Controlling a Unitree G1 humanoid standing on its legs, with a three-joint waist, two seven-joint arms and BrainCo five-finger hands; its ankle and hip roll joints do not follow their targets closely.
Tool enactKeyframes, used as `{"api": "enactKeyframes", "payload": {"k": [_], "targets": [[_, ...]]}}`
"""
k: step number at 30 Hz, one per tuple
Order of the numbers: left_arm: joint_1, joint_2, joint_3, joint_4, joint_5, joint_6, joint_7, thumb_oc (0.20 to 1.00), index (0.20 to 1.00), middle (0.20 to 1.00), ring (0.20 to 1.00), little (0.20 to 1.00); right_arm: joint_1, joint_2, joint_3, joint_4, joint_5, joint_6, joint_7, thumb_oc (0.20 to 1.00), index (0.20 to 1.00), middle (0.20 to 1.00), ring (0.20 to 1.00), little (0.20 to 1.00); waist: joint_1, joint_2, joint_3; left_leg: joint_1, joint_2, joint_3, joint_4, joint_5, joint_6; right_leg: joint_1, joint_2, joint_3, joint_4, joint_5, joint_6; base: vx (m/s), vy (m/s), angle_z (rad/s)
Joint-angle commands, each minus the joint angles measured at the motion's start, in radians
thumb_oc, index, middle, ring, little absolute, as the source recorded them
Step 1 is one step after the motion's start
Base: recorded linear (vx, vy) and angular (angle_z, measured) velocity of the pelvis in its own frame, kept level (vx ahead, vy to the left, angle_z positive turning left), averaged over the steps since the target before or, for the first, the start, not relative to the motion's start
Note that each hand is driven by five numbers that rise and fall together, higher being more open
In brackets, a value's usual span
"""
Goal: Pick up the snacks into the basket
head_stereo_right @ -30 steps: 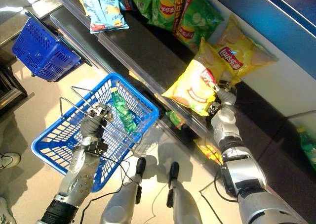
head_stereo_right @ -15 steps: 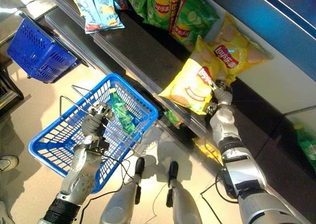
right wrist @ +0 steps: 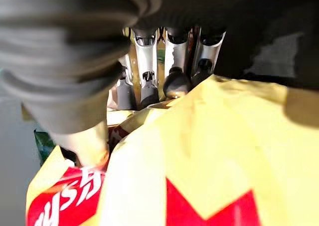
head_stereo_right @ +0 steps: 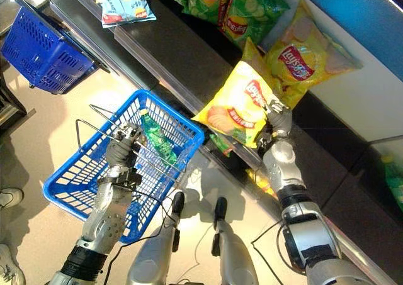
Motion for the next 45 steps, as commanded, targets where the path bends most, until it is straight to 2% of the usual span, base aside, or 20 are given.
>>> {"api": "enactKeyframes", "payload": {"k": [1, 8, 15, 20, 21, 23, 24, 26, 27, 31, 33, 42, 44, 45], "targets": [[-0.128, 0.008, 0.052, -0.235, 0.084, -0.134, -0.06, 0.2, 0.2, 0.2, 0.2, 0.2, 0.051, 0.038, 0.115, -0.116, -0.005, -0.028, 0.099, 0.2, 0.2, 0.2, 0.2, 0.2, 0.014, -0.02, -0.018, -0.017, -0.039, -0.052, 0.093, -0.115, -0.019, 0.056, -0.051, 0.0, 0.084, -0.053, 0.113, 0.0, 0.0, 0.0], [-0.21, 0.02, 0.0, -0.2, 0.074, -0.13, -0.081, 0.2, 0.2, 0.2, 0.2, 0.2, 0.137, 0.019, 0.176, -0.326, 0.049, -0.032, 0.227, 0.2, 0.2, 0.2, 0.2, 0.2, 0.012, -0.025, -0.009, -0.033, -0.045, -0.06, 0.108, -0.114, -0.017, 0.055, -0.058, -0.016, 0.081, -0.061, 0.111, 0.0, -0.004, 0.05], [-0.268, 0.009, -0.047, -0.194, 0.067, -0.123, -0.087, 0.2, 0.2, 0.2, 0.2, 0.2, 0.149, -0.004, 0.225, -0.394, 0.028, -0.02, 0.26, 0.2, 0.2, 0.2, 0.2, 0.2, 0.008, -0.03, -0.008, -0.041, -0.044, -0.06, 0.113, -0.115, -0.017, 0.057, -0.06, -0.019, 0.072, -0.057, 0.113, 0.0, 0.004, 0.05], [-0.28, -0.002, -0.086, -0.212, 0.044, -0.116, -0.099, 0.2, 0.2, 0.2, 0.2, 0.2, 0.125, -0.016, 0.26, -0.407, -0.044, -0.009, 0.263, 0.2, 0.2, 0.2, 0.2, 0.2, 0.011, -0.029, -0.006, -0.044, -0.045, -0.056, 0.115, -0.118, -0.015, 0.06, -0.061, -0.017, 0.066, -0.052, 0.116, 0.0, 0.0, 0.0], [-0.281, -0.004, -0.098, -0.226, 0.036, -0.112, -0.109, 0.2, 0.2, 0.2, 0.2, 0.2, 0.09, -0.025, 0.287, -0.399, -0.129, -0.001, 0.251, 0.2, 0.2, 0.2, 0.2, 0.2, 0.016, -0.026, -0.005, -0.044, -0.047, -0.057, 0.115, -0.118, -0.014, 0.059, -0.061, -0.016, 0.065, -0.051, 0.117, 0.0, 0.0, 0.0], [-0.282, -0.004, -0.103, -0.232, 0.029, -0.11, -0.113, 0.2, 0.2, 0.2, 0.2, 0.2, 0.08, -0.024, 0.295, -0.396, -0.143, 0.0, 0.246, 0.2, 0.2, 0.2, 0.2, 0.2, 0.019, -0.025, -0.003, -0.045, -0.047, -0.058, 0.115, -0.118, -0.014, 0.059, -0.061, -0.017, 0.065, -0.051, 0.117, 0.0, 0.0, 0.0], [-0.288, -0.008, -0.12, -0.247, 0.01, -0.105, -0.124, 0.2, 0.2, 0.2, 0.2, 0.2, 0.035, -0.028, 0.33, -0.383, -0.222, 0.009, 0.236, 0.2, 0.2, 0.2, 0.2, 0.2, 0.028, -0.023, 0.0, -0.048, -0.05, -0.06, 0.117, -0.117, -0.013, 0.058, -0.061, -0.02, 0.066, -0.051, 0.117, 0.0, 0.0, 0.0], [-0.291, -0.011, -0.133, -0.251, 0.001, -0.103, -0.129, 0.2, 0.2, 0.2, 0.2, 0.2, 0.011, -0.029, 0.349, -0.371, -0.261, 0.012, 0.234, 0.2, 0.2, 0.2, 0.2, 0.2, 0.032, -0.021, 0.001, -0.051, -0.051, -0.063, 0.118, -0.116, -0.013, 0.058, -0.062, -0.023, 0.066, -0.051, 0.118, 0.0, 0.0, 0.0], [-0.294, -0.02, -0.168, -0.261, -0.023, -0.094, -0.143, 0.2, 0.2, 0.2, 0.2, 0.2, -0.045, -0.017, 0.384, -0.321, -0.326, 0.028, 0.211, 0.2, 0.2, 0.2, 0.2, 0.2, 0.044, -0.015, 0.004, -0.056, -0.057, -0.073, 0.118, -0.114, -0.013, 0.058, -0.064, -0.032, 0.066, -0.053, 0.118, -0.01, -0.012, 0.05], [-0.311, -0.031, -0.225, -0.264, -0.048, -0.082, -0.154, 0.2, 0.2, 0.2, 0.2, 0.2, -0.136, 0.027, 0.435, -0.208, -0.389, 0.046, 0.184, 0.2, 0.2, 0.2, 0.2, 0.2, 0.065, -0.006, 0.009, -0.062, -0.064, -0.09, 0.118, -0.111, -0.013, 0.061, -0.067, -0.046, 0.063, -0.054, 0.119, -0.01, -0.016, 0.11], [-0.328, -0.037, -0.292, -0.269, -0.085, -0.065, -0.17, 0.2, 0.2, 0.2, 0.2, 0.2, -0.251, 0.076, 0.468, -0.08, -0.424, 0.061, 0.148, 0.2, 0.2, 0.2, 0.2, 0.2, 0.094, 0.004, 0.015, -0.072, -0.073, -0.109, 0.118, -0.107, -0.013, 0.064, -0.067, -0.059, 0.061, -0.055, 0.12, -0.01, -0.02, 0.26], [-0.397, -0.062, -0.452, -0.264, -0.173, -0.008, -0.199, 0.2, 0.2, 0.2, 0.2, 0.2, -0.542, 0.198, 0.515, 0.234, -0.473, 0.091, 0.07, 0.2, 0.2, 0.2, 0.2, 0.2, 0.157, 0.028, 0.041, -0.107, -0.099, -0.16, 0.121, -0.096, -0.013, 0.06, -0.074, -0.1, 0.056, -0.049, 0.122, -0.01, 0.001, 0.19], [-0.404, -0.066, -0.464, -0.263, -0.182, -0.005, -0.199, 0.2, 0.2, 0.2, 0.2, 0.2, -0.558, 0.209, 0.518, 0.253, -0.478, 0.095, 0.066, 0.2, 0.2, 0.2, 0.2, 0.2, 0.161, 0.028, 0.044, -0.112, -0.102, -0.164, 0.124, -0.094, -0.012, 0.06, -0.075, -0.103, 0.056, -0.048, 0.122, -0.01, 0.001, 0.26], [-0.422, -0.073, -0.473, -0.263, -0.188, -0.002, -0.197, 0.2, 0.2, 0.2, 0.2, 0.2, -0.581, 0.222, 0.522, 0.322, -0.481, 0.104, 0.06, 0.2, 0.2, 0.2, 0.2, 0.2, 0.169, 0.032, 0.047, -0.119, -0.106, -0.173, 0.124, -0.093, -0.012, 0.06, -0.078, -0.112, 0.054, -0.048, 0.122, 0.0, 0.0, 0.23]]}}
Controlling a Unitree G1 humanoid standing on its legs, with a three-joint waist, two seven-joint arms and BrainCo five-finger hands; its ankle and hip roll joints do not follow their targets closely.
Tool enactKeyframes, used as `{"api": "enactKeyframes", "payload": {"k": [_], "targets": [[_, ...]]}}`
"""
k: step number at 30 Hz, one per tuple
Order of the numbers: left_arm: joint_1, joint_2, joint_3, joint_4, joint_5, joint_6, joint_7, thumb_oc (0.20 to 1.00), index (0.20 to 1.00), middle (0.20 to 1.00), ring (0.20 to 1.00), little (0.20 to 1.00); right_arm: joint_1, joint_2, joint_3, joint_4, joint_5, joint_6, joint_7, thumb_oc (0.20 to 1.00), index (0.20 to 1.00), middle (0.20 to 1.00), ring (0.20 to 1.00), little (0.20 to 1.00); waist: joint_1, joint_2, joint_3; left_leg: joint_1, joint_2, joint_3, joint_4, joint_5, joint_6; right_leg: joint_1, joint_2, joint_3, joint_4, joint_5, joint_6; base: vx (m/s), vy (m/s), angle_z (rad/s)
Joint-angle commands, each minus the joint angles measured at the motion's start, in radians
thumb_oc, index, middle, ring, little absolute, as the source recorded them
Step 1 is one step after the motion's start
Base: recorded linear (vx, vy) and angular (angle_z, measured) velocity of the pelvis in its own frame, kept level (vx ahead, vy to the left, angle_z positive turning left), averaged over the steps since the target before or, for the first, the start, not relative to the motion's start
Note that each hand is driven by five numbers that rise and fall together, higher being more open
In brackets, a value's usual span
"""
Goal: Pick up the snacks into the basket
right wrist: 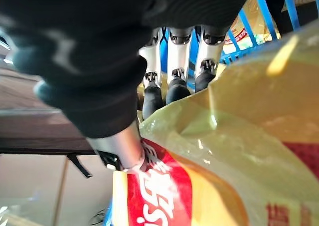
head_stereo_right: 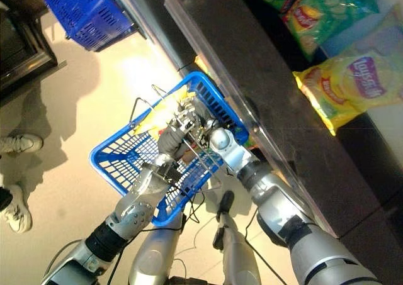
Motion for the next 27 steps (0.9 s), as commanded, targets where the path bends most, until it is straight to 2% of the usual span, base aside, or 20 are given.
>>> {"api": "enactKeyframes", "payload": {"k": [1, 2, 5, 8, 9, 10, 16, 21, 23, 24, 27], "targets": [[-0.156, -0.07, -0.09, -0.261, 0.025, -0.042, -0.128, 0.2, 0.2, 0.2, 0.2, 0.2, -0.112, 0.081, 0.011, -0.02, -0.029, -0.035, -0.031, 0.2, 0.2, 0.2, 0.2, 0.2, 0.03, 0.008, -0.028, -0.014, -0.073, -0.034, 0.066, -0.098, -0.007, 0.064, -0.06, -0.002, 0.073, -0.034, 0.115, 0.0, 0.009, 0.19], [-0.156, -0.07, -0.09, -0.261, 0.025, -0.042, -0.128, 0.2, 0.2, 0.2, 0.2, 0.2, -0.112, 0.081, 0.011, -0.02, -0.029, -0.035, -0.031, 0.2, 0.2, 0.2, 0.2, 0.2, 0.03, 0.008, -0.028, -0.014, -0.073, -0.035, 0.066, -0.098, -0.007, 0.064, -0.06, -0.002, 0.073, -0.034, 0.115, 0.0, 0.0, 0.1], [-0.184, -0.085, -0.105, -0.263, 0.021, -0.042, -0.12, 0.2, 0.2, 0.2, 0.2, 0.2, -0.128, 0.1, 0.001, 0.161, -0.023, -0.015, -0.043, 0.2, 0.2, 0.2, 0.2, 0.2, 0.048, 0.02, -0.024, -0.025, -0.085, -0.053, 0.066, -0.091, -0.008, 0.066, -0.064, -0.021, 0.069, -0.038, 0.114, 0.0, 0.01, 0.1], [-0.187, -0.092, -0.101, -0.261, 0.022, -0.046, -0.117, 0.2, 0.2, 0.2, 0.2, 0.2, -0.119, 0.102, -0.008, 0.218, -0.014, -0.007, -0.04, 0.2, 0.2, 0.2, 0.2, 0.2, 0.052, 0.028, -0.022, -0.029, -0.091, -0.06, 0.069, -0.091, -0.009, 0.068, -0.067, -0.031, 0.07, -0.043, 0.114, 0.01, 0.016, 0.2], [-0.188, -0.09, -0.09, -0.256, 0.032, -0.051, -0.112, 0.2, 0.2, 0.2, 0.2, 0.2, -0.104, 0.094, -0.01, 0.25, -0.024, 0.004, -0.034, 0.573, 0.573, 0.573, 0.573, 0.573, 0.053, 0.03, -0.022, -0.027, -0.093, -0.061, 0.07, -0.092, -0.009, 0.071, -0.069, -0.034, 0.071, -0.044, 0.114, 0.01, 0.035, 0.19], [-0.185, -0.088, -0.075, -0.252, 0.041, -0.059, -0.107, 0.2, 0.2, 0.2, 0.2, 0.2, -0.092, 0.091, -0.009, 0.259, -0.036, 0.007, -0.036, 1.0, 1.0, 1.0, 1.0, 1.0, 0.052, 0.031, -0.022, -0.025, -0.092, -0.06, 0.072, -0.092, -0.01, 0.073, -0.07, -0.037, 0.072, -0.045, 0.114, 0.02, 0.045, 0.15], [-0.145, -0.059, 0.033, -0.253, 0.09, -0.103, -0.067, 0.2, 0.2, 0.2, 0.2, 0.2, 0.006, 0.038, -0.015, 0.129, -0.079, 0.01, -0.043, 1.0, 1.0, 1.0, 1.0, 1.0, 0.023, 0.013, -0.031, -0.014, -0.086, -0.03, 0.087, -0.108, -0.005, 0.073, -0.081, -0.021, 0.082, -0.038, 0.121, -0.01, 0.069, 0.02], [-0.077, -0.04, 0.186, -0.23, 0.148, -0.141, -0.015, 0.2, 0.2, 0.2, 0.2, 0.2, 0.184, -0.093, -0.065, -0.272, -0.178, -0.002, -0.066, 1.0, 1.0, 1.0, 1.0, 1.0, -0.035, -0.01, -0.039, 0.007, -0.068, 0.023, 0.097, -0.129, 0.005, 0.06, -0.089, 0.026, 0.103, -0.019, 0.129, -0.01, 0.098, -0.21], [-0.045, -0.04, 0.232, -0.209, 0.158, -0.162, 0.0, 0.2, 0.2, 0.2, 0.2, 0.2, 0.282, -0.125, -0.11, -0.42, -0.209, -0.023, -0.077, 1.0, 1.0, 1.0, 1.0, 1.0, -0.056, -0.016, -0.044, 0.021, -0.062, 0.046, 0.096, -0.138, 0.01, 0.052, -0.088, 0.046, 0.107, -0.005, 0.134, -0.01, 0.101, -0.4], [-0.004, -0.025, 0.277, -0.186, 0.183, -0.176, 0.005, 0.2, 0.2, 0.2, 0.2, 0.2, 0.384, -0.153, -0.146, -0.529, -0.218, -0.058, -0.063, 1.0, 1.0, 1.0, 1.0, 1.0, -0.076, -0.022, -0.047, 0.033, -0.049, 0.077, 0.095, -0.141, 0.014, 0.038, -0.081, 0.068, 0.106, 0.02, 0.142, -0.01, 0.094, -0.46], [0.026, -0.014, 0.303, -0.174, 0.185, -0.183, 0.002, 0.2, 0.2, 0.2, 0.2, 0.2, 0.429, -0.176, -0.169, -0.596, -0.227, -0.07, -0.05, 1.0, 1.0, 1.0, 1.0, 1.0, -0.082, -0.028, -0.051, 0.04, -0.039, 0.099, 0.091, -0.14, 0.016, 0.028, -0.075, 0.079, 0.107, 0.041, 0.15, -0.02, 0.05, -0.64]]}}
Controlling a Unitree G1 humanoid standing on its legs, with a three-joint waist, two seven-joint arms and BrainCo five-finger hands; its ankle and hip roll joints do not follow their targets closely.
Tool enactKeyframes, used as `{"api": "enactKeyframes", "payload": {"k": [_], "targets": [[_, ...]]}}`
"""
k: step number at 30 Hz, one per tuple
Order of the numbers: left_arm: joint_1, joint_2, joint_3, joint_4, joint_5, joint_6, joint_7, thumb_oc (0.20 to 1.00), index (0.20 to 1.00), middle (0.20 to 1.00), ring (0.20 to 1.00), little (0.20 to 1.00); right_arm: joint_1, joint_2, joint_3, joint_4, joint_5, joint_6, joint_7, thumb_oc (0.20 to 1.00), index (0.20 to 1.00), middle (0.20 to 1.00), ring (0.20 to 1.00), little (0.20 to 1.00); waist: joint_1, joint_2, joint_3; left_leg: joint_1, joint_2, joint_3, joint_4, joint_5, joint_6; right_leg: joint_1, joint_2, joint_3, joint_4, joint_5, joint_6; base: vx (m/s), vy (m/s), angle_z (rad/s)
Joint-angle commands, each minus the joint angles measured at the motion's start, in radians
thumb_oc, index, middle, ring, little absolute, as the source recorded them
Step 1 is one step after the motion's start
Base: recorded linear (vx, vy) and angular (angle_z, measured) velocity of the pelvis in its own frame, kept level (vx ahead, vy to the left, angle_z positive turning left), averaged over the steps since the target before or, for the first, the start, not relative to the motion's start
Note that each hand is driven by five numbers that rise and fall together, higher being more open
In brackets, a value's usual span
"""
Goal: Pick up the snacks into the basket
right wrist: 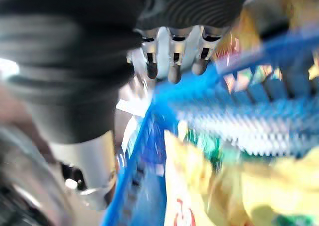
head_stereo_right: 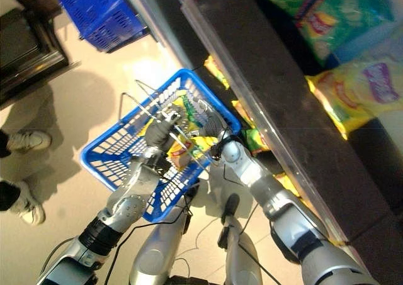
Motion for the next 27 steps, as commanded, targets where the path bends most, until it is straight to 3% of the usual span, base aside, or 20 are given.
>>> {"api": "enactKeyframes", "payload": {"k": [1, 2, 5, 6, 7, 10, 13, 14, 15, 18, 22, 24, 25, 27], "targets": [[-0.013, -0.012, 0.15, -0.187, 0.118, -0.164, -0.062, 0.2, 0.2, 0.2, 0.2, 0.2, 0.099, -0.092, -0.065, -0.158, -0.049, -0.117, 0.017, 1.0, 1.0, 1.0, 1.0, 1.0, -0.02, -0.007, -0.063, 0.011, 0.023, 0.007, 0.04, -0.114, -0.027, 0.037, -0.029, -0.039, 0.062, 0.031, 0.117, -0.03, 0.054, -0.71], [-0.012, -0.012, 0.149, -0.187, 0.118, -0.164, -0.062, 0.2, 0.2, 0.2, 0.2, 0.2, 0.101, -0.093, -0.065, -0.161, -0.049, -0.116, 0.017, 1.0, 1.0, 1.0, 1.0, 1.0, -0.02, -0.008, -0.066, 0.008, 0.022, 0.008, 0.037, -0.109, -0.027, 0.033, -0.03, -0.039, 0.061, 0.034, 0.117, -0.06, 0.052, -0.99], [0.115, 0.011, 0.246, -0.147, 0.126, -0.15, -0.111, 0.2, 0.2, 0.2, 0.2, 0.2, 0.254, -0.164, -0.161, -0.255, -0.041, -0.172, 0.056, 1.0, 1.0, 1.0, 1.0, 1.0, -0.028, -0.001, -0.117, 0.038, 0.066, 0.045, -0.006, -0.089, -0.014, 0.086, -0.017, -0.037, 0.138, -0.049, 0.104, -0.04, 0.005, -0.85], [0.115, 0.011, 0.245, -0.147, 0.126, -0.15, -0.111, 0.2, 0.2, 0.2, 0.2, 0.2, 0.255, -0.164, -0.162, -0.256, -0.041, -0.171, 0.056, 1.0, 1.0, 1.0, 1.0, 1.0, -0.027, -0.001, -0.12, 0.035, 0.067, 0.045, -0.009, -0.085, -0.014, 0.083, -0.016, -0.037, 0.136, -0.045, 0.104, -0.1, -0.04, -0.72], [0.167, 0.014, 0.296, -0.112, 0.131, -0.149, -0.117, 0.2, 0.2, 0.2, 0.2, 0.2, 0.335, -0.18, -0.227, -0.305, -0.019, -0.202, 0.06, 1.0, 1.0, 1.0, 1.0, 1.0, -0.031, -0.004, -0.156, 0.04, 0.091, 0.064, -0.017, -0.079, -0.015, 0.138, -0.038, -0.026, 0.13, -0.062, 0.095, -0.07, -0.114, -0.54], [0.197, 0.016, 0.325, -0.06, 0.165, -0.145, -0.12, 0.2, 0.2, 0.2, 0.2, 0.2, 0.388, -0.174, -0.281, -0.324, 0.025, -0.22, 0.076, 1.0, 1.0, 1.0, 1.0, 1.0, -0.028, -0.01, -0.191, 0.052, 0.105, 0.079, -0.036, -0.065, -0.018, 0.188, -0.061, 0.01, 0.11, -0.048, 0.098, -0.08, -0.108, -0.77], [0.243, 0.029, 0.372, 0.088, 0.303, -0.143, -0.093, 0.2, 0.2, 0.2, 0.2, 0.2, 0.443, -0.132, -0.388, -0.334, 0.116, -0.257, 0.075, 1.0, 1.0, 1.0, 1.0, 1.0, -0.049, -0.012, -0.239, 0.049, 0.135, 0.096, -0.015, -0.053, -0.039, 0.245, -0.105, 0.089, 0.107, 0.002, 0.118, -0.18, -0.296, -0.38], [0.242, 0.022, 0.375, 0.15, 0.307, -0.143, -0.085, 0.2, 0.2, 0.2, 0.2, 0.2, 0.463, -0.11, -0.418, -0.325, 0.156, -0.266, 0.072, 1.0, 1.0, 1.0, 1.0, 1.0, -0.058, -0.013, -0.255, 0.039, 0.151, 0.098, -0.01, -0.04, -0.05, 0.259, -0.095, 0.119, 0.093, -0.01, 0.12, -0.16, -0.294, -0.69], [0.243, 0.016, 0.379, 0.216, 0.32, -0.142, -0.073, 0.2, 0.2, 0.2, 0.2, 0.2, 0.475, -0.086, -0.443, -0.304, 0.202, -0.274, 0.065, 1.0, 1.0, 1.0, 1.0, 1.0, -0.08, -0.011, -0.26, 0.034, 0.168, 0.103, 0.0, -0.03, -0.059, 0.262, -0.072, 0.152, 0.094, -0.064, 0.115, -0.13, -0.243, -0.7], [0.28, -0.01, 0.4, 0.338, 0.363, -0.127, -0.066, 0.2, 0.2, 0.2, 0.2, 0.2, 0.512, -0.056, -0.495, -0.257, 0.274, -0.284, 0.06, 1.0, 1.0, 1.0, 1.0, 1.0, -0.102, 0.012, -0.272, 0.053, 0.232, 0.092, -0.038, 0.042, -0.094, 0.262, -0.004, 0.144, 0.114, -0.234, 0.065, -0.15, -0.298, -0.34], [0.307, -0.065, 0.429, 0.542, 0.391, -0.105, -0.063, 0.2, 0.2, 0.2, 0.2, 0.2, 0.567, -0.054, -0.556, -0.139, 0.302, -0.282, 0.022, 1.0, 1.0, 1.0, 1.0, 1.0, -0.147, 0.042, -0.273, 0.095, 0.298, 0.068, -0.106, 0.123, -0.125, 0.252, 0.075, 0.158, 0.149, -0.279, 0.03, -0.19, -0.357, -0.29], [0.306, -0.081, 0.424, 0.591, 0.388, -0.1, -0.06, 0.2, 0.2, 0.2, 0.2, 0.2, 0.577, -0.05, -0.56, -0.104, 0.315, -0.28, 0.007, 1.0, 1.0, 1.0, 1.0, 1.0, -0.147, 0.049, -0.271, 0.101, 0.304, 0.053, -0.113, 0.13, -0.126, 0.246, 0.088, 0.163, 0.158, -0.271, 0.022, -0.15, -0.221, -0.27], [0.309, -0.091, 0.4, 0.667, 0.435, -0.085, -0.056, 0.2, 0.2, 0.2, 0.2, 0.2, 0.596, -0.055, -0.596, -0.001, 0.33, -0.278, -0.034, 1.0, 1.0, 1.0, 1.0, 1.0, -0.152, 0.055, -0.266, 0.106, 0.276, -0.008, -0.116, 0.135, -0.129, 0.255, 0.111, 0.181, 0.146, -0.257, 0.005, -0.19, -0.288, -0.37], [0.311, -0.1, 0.398, 0.737, 0.467, -0.077, -0.065, 0.2, 0.2, 0.2, 0.2, 0.2, 0.617, -0.081, -0.599, 0.074, 0.275, -0.255, -0.052, 1.0, 1.0, 1.0, 1.0, 1.0, -0.17, 0.046, -0.266, 0.123, 0.208, -0.02, -0.055, 0.078, -0.119, 0.266, 0.116, 0.19, 0.109, -0.228, -0.002, -0.23, -0.305, -0.51]]}}
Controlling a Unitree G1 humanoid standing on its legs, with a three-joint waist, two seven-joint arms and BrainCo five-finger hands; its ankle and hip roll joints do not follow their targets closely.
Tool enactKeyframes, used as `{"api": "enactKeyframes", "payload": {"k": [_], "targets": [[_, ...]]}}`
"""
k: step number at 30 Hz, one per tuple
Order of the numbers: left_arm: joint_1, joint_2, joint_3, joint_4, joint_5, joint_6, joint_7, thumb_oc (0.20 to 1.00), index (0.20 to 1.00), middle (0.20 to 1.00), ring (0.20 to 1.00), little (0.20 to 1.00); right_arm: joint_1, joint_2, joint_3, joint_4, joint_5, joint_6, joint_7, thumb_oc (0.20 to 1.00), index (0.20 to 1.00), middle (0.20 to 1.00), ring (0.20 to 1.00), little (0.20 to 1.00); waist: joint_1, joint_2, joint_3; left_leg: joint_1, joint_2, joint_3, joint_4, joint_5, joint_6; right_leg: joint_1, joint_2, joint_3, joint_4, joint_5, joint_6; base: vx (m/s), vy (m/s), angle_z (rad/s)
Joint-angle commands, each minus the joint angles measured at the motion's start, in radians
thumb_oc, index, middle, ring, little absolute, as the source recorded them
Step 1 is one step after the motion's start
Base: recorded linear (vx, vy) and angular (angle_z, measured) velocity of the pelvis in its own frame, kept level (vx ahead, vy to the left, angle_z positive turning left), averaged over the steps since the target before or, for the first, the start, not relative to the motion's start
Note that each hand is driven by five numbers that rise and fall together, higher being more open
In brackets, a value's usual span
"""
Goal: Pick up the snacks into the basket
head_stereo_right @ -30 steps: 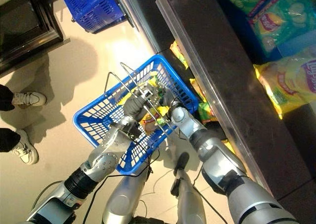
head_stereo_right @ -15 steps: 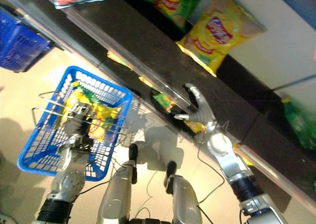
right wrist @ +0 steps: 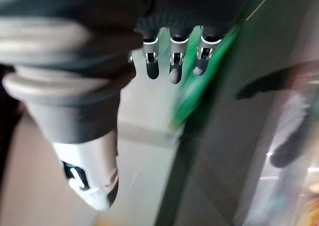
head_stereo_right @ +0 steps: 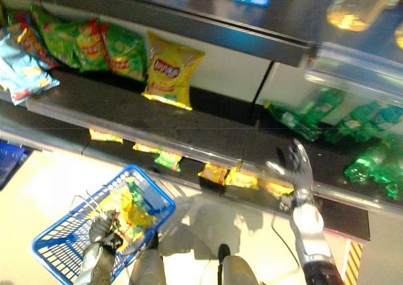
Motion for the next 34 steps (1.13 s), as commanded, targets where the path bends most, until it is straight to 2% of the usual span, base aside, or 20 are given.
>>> {"api": "enactKeyframes", "payload": {"k": [1, 2, 3, 4, 5, 6, 8, 9, 13, 15, 16, 18, 21, 22, 25, 34], "targets": [[-0.037, 0.024, -0.015, -0.028, 0.107, -0.068, -0.038, 0.2, 0.2, 0.2, 0.2, 0.2, -0.02, -0.036, -0.042, 0.004, -0.033, -0.012, -0.061, 1.0, 1.0, 1.0, 1.0, 1.0, -0.003, -0.032, -0.035, -0.085, -0.137, -0.089, 0.074, 0.005, 0.046, 0.136, 0.005, 0.018, -0.133, 0.021, 0.017, -0.21, -0.221, -0.33], [-0.037, 0.011, -0.011, 0.028, 0.112, -0.061, -0.043, 0.2, 0.2, 0.2, 0.2, 0.2, -0.007, -0.038, -0.057, 0.055, -0.041, -0.003, -0.073, 1.0, 1.0, 1.0, 1.0, 1.0, -0.015, -0.042, -0.04, -0.07, -0.192, -0.067, 0.138, -0.066, 0.063, 0.14, -0.005, 0.019, -0.157, 0.035, 0.017, -0.15, -0.137, -0.12], [-0.038, 0.011, -0.01, 0.03, 0.112, -0.062, -0.044, 0.2, 0.2, 0.2, 0.2, 0.2, -0.008, -0.038, -0.057, 0.056, -0.04, -0.004, -0.073, 1.0, 1.0, 1.0, 1.0, 1.0, -0.014, -0.041, -0.04, -0.073, -0.19, -0.067, 0.141, -0.066, 0.063, 0.138, -0.004, 0.02, -0.16, 0.038, 0.017, -0.16, -0.107, -0.19], [-0.033, -0.002, -0.012, 0.073, 0.122, -0.05, -0.052, 0.2, 0.2, 0.2, 0.2, 0.2, 0.011, -0.032, -0.088, 0.102, -0.021, 0.002, -0.086, 1.0, 1.0, 1.0, 1.0, 1.0, -0.035, -0.04, -0.062, -0.053, -0.252, -0.036, 0.192, -0.134, 0.08, 0.131, -0.007, 0.029, -0.191, 0.062, 0.019, -0.11, -0.069, -0.47], [-0.034, -0.013, -0.011, 0.133, 0.142, -0.041, -0.041, 0.2, 0.2, 0.2, 0.2, 0.2, 0.02, -0.01, -0.121, 0.129, 0.009, -0.003, -0.114, 1.0, 1.0, 1.0, 1.0, 1.0, -0.046, -0.04, -0.073, -0.03, -0.287, -0.031, 0.217, -0.182, 0.093, 0.127, -0.003, 0.041, -0.2, 0.071, 0.02, -0.12, -0.068, -0.54], [-0.025, -0.023, -0.009, 0.15, 0.14, -0.038, -0.042, 0.2, 0.2, 0.2, 0.2, 0.2, 0.038, -0.004, -0.123, 0.165, 0.007, 0.002, -0.111, 1.0, 1.0, 1.0, 1.0, 1.0, -0.051, -0.032, -0.082, -0.002, -0.306, -0.044, 0.205, -0.206, 0.098, 0.123, 0.005, 0.049, -0.198, 0.075, 0.023, -0.04, -0.027, -0.65], [-0.028, -0.025, -0.005, 0.184, 0.142, -0.031, -0.045, 0.2, 0.2, 0.2, 0.2, 0.2, 0.042, 0.001, -0.118, 0.185, 0.007, 0.002, -0.11, 1.0, 1.0, 1.0, 1.0, 1.0, -0.06, -0.024, -0.093, 0.021, -0.295, -0.04, 0.158, -0.187, 0.099, 0.118, 0.016, 0.052, -0.208, 0.087, 0.027, -0.01, 0.011, -0.64], [-0.034, -0.027, -0.002, 0.27, 0.162, -0.022, -0.039, 0.2, 0.2, 0.2, 0.2, 0.2, 0.047, 0.015, -0.108, 0.291, 0.028, 0.008, -0.108, 1.0, 1.0, 1.0, 1.0, 1.0, -0.082, -0.019, -0.11, 0.057, -0.264, -0.025, 0.078, -0.159, 0.094, 0.122, 0.023, 0.05, -0.227, 0.099, 0.032, 0.0, 0.02, -0.54], [-0.064, -0.014, -0.001, 0.365, 0.198, 0.0, -0.043, 0.2, 0.2, 0.2, 0.2, 0.2, 0.031, 0.032, -0.066, 0.471, 0.061, 0.045, -0.091, 1.0, 1.0, 1.0, 1.0, 1.0, -0.091, -0.02, -0.14, 0.1, -0.249, -0.022, -0.034, -0.133, 0.099, 0.137, 0.01, 0.04, -0.285, 0.129, 0.041, -0.01, 0.037, -0.05], [-0.063, -0.013, -0.003, 0.376, 0.201, -0.002, -0.044, 0.2, 0.2, 0.2, 0.2, 0.2, 0.024, 0.034, -0.058, 0.535, 0.07, 0.05, -0.08, 1.0, 1.0, 1.0, 1.0, 1.0, -0.089, -0.02, -0.145, 0.109, -0.248, -0.023, -0.054, -0.13, 0.102, 0.141, 0.008, 0.04, -0.294, 0.134, 0.043, 0.01, 0.038, -0.02], [-0.069, -0.011, -0.021, 0.4, 0.22, 0.003, -0.053, 0.2, 0.2, 0.2, 0.2, 0.2, -0.001, 0.05, -0.024, 0.69, 0.071, 0.088, -0.06, 1.0, 1.0, 1.0, 1.0, 1.0, -0.082, -0.018, -0.154, 0.126, -0.253, -0.029, -0.09, -0.119, 0.106, 0.146, 0.005, 0.042, -0.311, 0.147, 0.046, 0.01, 0.045, 0.0], [-0.074, -0.008, -0.028, 0.42, 0.24, 0.008, -0.059, 0.2, 0.2, 0.2, 0.2, 0.2, -0.016, 0.055, -0.003, 0.734, 0.078, 0.097, -0.038, 1.0, 1.0, 1.0, 1.0, 1.0, -0.078, -0.018, -0.16, 0.138, -0.253, -0.024, -0.103, -0.115, 0.106, 0.157, -0.001, 0.039, -0.323, 0.151, 0.049, 0.03, 0.035, 0.07], [-0.085, 0.002, -0.059, 0.452, 0.294, 0.019, -0.075, 0.2, 0.2, 0.2, 0.2, 0.2, -0.043, 0.075, 0.039, 0.86, 0.1, 0.139, 0.037, 1.0, 1.0, 1.0, 1.0, 1.0, -0.067, -0.021, -0.168, 0.15, -0.257, -0.032, -0.109, -0.116, 0.11, 0.174, -0.008, 0.039, -0.338, 0.157, 0.048, 0.05, 0.017, 0.06], [-0.095, 0.005, -0.078, 0.458, 0.315, 0.023, -0.089, 0.2, 0.2, 0.2, 0.2, 0.2, -0.051, 0.082, 0.072, 0.909, 0.079, 0.174, 0.08, 1.0, 1.0, 1.0, 1.0, 1.0, -0.061, -0.022, -0.173, 0.155, -0.258, -0.034, -0.113, -0.116, 0.111, 0.181, -0.01, 0.039, -0.343, 0.158, 0.048, 0.05, 0.021, 0.1], [-0.097, 0.004, -0.101, 0.465, 0.347, 0.032, -0.107, 0.2, 0.2, 0.2, 0.2, 0.2, -0.058, 0.095, 0.123, 0.912, 0.017, 0.185, 0.102, 1.0, 1.0, 1.0, 1.0, 1.0, -0.052, -0.024, -0.181, 0.17, -0.26, -0.037, -0.117, -0.119, 0.112, 0.2, -0.016, 0.031, -0.353, 0.154, 0.047, 0.07, 0.015, 0.1], [-0.094, -0.015, -0.126, 0.492, 0.366, 0.048, -0.126, 0.2, 0.2, 0.2, 0.2, 0.2, -0.079, 0.103, 0.153, 0.903, -0.021, 0.198, 0.108, 1.0, 1.0, 1.0, 1.0, 1.0, -0.043, -0.023, -0.197, 0.199, -0.264, -0.047, -0.128, -0.133, 0.116, 0.236, -0.026, 0.018, -0.375, 0.149, 0.048, 0.06, 0.012, 0.06]]}}
